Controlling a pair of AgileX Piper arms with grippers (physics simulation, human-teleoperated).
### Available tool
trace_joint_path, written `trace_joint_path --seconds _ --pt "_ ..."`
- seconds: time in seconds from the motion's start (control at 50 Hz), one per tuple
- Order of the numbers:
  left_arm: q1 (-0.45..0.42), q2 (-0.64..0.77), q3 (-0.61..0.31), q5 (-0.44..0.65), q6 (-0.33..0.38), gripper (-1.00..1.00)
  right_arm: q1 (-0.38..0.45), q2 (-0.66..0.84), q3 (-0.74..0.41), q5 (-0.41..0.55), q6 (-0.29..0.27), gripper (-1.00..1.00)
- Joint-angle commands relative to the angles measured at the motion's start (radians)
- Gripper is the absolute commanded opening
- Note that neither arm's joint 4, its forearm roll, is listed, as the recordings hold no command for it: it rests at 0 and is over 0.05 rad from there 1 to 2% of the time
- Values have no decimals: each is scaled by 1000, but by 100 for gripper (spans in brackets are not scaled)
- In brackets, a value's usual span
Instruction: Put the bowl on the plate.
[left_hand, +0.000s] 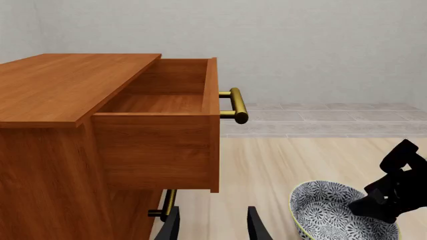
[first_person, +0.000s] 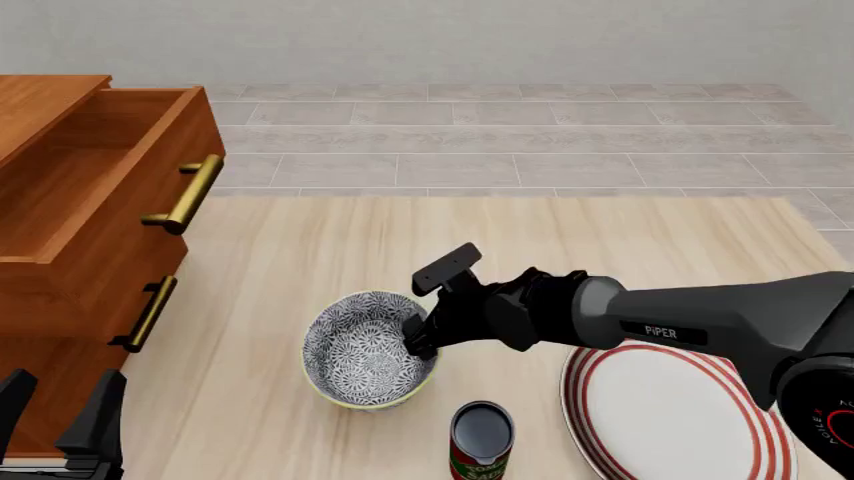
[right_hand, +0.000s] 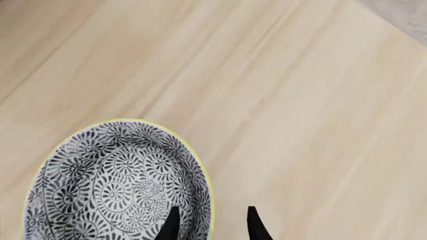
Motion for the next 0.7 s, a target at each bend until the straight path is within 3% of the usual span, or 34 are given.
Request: trace_joint_path --seconds 0.02,0.28,0.3,0.7 --pt "0 0 0 0 0 100 15 15 8 -11 13 100" --pt "0 0 0 0 0 100 26 19 14 -17 24 100" --pt "0 0 0 0 0 100 17 15 12 -21 15 -100" --pt "0 0 0 0 0 100 5 -12 -3 -9 1 -100"
